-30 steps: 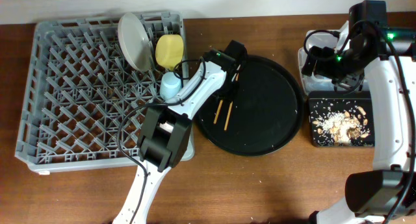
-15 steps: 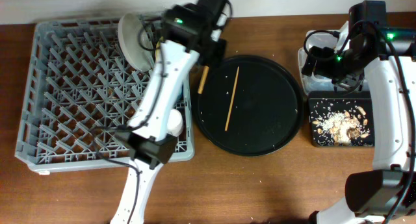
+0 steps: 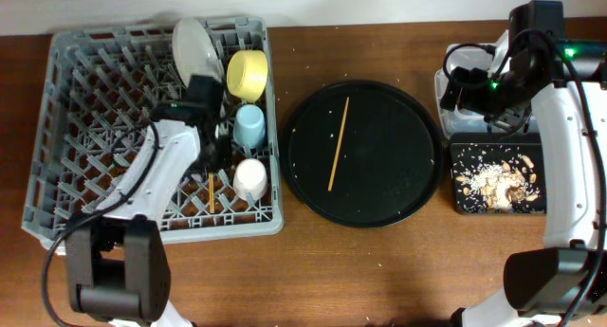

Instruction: Sort waste into correct bins and load items into the dishwasher rack

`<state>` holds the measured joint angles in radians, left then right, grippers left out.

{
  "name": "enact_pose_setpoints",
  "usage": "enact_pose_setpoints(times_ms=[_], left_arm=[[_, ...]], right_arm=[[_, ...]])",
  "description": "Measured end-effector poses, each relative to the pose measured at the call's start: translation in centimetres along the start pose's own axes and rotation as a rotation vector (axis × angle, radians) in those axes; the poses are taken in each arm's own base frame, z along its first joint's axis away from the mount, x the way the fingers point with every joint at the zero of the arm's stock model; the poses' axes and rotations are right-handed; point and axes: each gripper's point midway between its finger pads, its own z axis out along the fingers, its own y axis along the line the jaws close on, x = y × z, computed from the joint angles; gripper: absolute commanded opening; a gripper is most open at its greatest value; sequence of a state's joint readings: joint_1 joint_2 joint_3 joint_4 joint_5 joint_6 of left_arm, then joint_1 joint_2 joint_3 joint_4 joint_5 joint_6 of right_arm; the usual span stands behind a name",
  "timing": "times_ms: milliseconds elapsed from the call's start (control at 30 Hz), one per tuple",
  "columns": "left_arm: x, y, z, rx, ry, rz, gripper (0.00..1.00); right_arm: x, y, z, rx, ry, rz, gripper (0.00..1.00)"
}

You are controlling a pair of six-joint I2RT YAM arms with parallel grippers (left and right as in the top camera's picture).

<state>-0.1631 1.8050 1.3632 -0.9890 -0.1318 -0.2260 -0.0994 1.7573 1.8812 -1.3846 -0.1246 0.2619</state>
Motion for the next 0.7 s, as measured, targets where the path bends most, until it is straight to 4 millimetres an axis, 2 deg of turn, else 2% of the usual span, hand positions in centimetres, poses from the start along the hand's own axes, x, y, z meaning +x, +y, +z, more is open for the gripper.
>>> enact_pose_setpoints(times_ms=[33,67,100,133,200,233,267,333,367,433,467,500,533,567,667,700], left_arm=[[0.3,0.0,1.0,0.0,-0.005,0.001,0.66],[0.0,0.5,1.1,-0.013,-0.019,-0.011,0.66],[-0.2,1.5,0.5,-0.04,-0.033,-0.028,0.64],[0.0,0.9,0.2,-0.028,-0.017,-0.016,0.61],[-2.3,0.4,-3.7,-0.003,-0.07,-0.014,0.6],[-4.3,0.1,-7.2,0.019,-0.145,-0.02,0.58],[-6.5,-1.0,-11.0,0.052,-0.252,-0.009,0.56],[-7.3,-3.4,-14.5,0.096,-0.351,0.033,0.52],[-7.3,-5.4,-15.3,0.123,-0.379,0.064,0.49],[-7.2,-9.3,-15.9,0.177,-0.418,0.081,0.49],[-7.1,-11.0,-15.6,0.193,-0.417,0.1,0.49],[-6.6,-13.2,-14.4,0.202,-0.392,0.127,0.49],[-5.6,-16.3,-11.5,0.201,-0.33,0.172,0.49],[-5.2,-18.2,-9.5,0.2,-0.299,0.194,0.48],[-2.8,-22.6,-2.5,0.159,-0.179,0.239,0.48],[-2.2,-23.5,-1.5,0.156,-0.166,0.256,0.48]], right_arm=[[0.0,0.0,0.0,0.0,0.0,0.0,0.98],[0.0,0.0,0.0,0.0,0.0,0.0,0.98],[0.0,0.0,0.0,0.0,0.0,0.0,0.98],[0.0,0.0,0.0,0.0,-0.001,0.0,0.98],[0.0,0.0,0.0,0.0,-0.001,0.0,0.98],[0.0,0.0,0.0,0.0,-0.001,0.0,0.99],[0.0,0.0,0.0,0.0,0.0,0.0,0.98],[0.0,0.0,0.0,0.0,-0.001,0.0,0.98],[0.0,0.0,0.0,0.0,0.0,0.0,0.99],[0.0,0.0,0.0,0.0,-0.001,0.0,0.98],[0.0,0.0,0.0,0.0,0.0,0.0,0.98],[0.0,0.0,0.0,0.0,0.0,0.0,0.98],[0.0,0.0,0.0,0.0,0.0,0.0,0.98],[0.0,0.0,0.0,0.0,0.0,0.0,0.98],[0.0,0.0,0.0,0.0,0.0,0.0,0.99],[0.0,0.0,0.0,0.0,0.0,0.0,0.99]])
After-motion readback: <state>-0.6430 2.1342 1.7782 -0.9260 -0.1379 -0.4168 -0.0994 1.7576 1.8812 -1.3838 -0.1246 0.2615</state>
